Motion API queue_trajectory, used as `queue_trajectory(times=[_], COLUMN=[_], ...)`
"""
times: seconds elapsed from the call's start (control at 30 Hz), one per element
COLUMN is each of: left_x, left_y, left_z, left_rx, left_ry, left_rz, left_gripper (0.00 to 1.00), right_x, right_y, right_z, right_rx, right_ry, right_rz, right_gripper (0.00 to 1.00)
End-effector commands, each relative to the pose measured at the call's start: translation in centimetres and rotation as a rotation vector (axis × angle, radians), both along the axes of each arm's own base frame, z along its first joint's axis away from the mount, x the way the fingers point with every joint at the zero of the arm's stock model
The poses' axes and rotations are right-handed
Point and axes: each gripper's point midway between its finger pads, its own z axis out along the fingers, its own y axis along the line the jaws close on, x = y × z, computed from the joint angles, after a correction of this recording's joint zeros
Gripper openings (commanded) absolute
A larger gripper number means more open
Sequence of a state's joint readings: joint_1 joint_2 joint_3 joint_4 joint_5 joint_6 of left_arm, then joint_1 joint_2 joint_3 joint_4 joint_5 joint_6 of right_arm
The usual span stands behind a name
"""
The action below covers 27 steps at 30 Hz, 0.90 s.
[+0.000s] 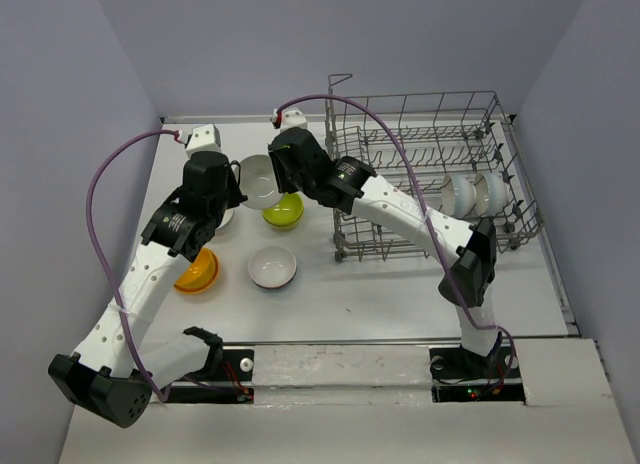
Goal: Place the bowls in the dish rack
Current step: Pass from the left arm to the right
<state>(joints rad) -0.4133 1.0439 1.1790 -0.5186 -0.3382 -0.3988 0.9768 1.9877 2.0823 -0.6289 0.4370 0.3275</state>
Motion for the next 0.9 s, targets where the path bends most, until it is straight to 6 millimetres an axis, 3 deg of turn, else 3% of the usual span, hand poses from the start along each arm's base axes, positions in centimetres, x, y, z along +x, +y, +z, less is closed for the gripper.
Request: queue_trajectory(times=[0.0, 0.87], left_x=[0.3, 1.0], left_y=[0.0, -1.1], left_z=[4.4, 2.1], left_rx=[-0.068, -0.054], left_ry=[-0.141, -0.098], left_rz=[0.018, 0.010], left_gripper=[0.00, 0.00], right_x=[0.1, -0.6], right_y=[0.5, -0.6], right_z=[2.1, 3.6], right_rx=[0.042, 0.038], right_ry=[-0.041, -0.073], right_rz=[0.001, -0.009], right_gripper=[0.36, 0.34])
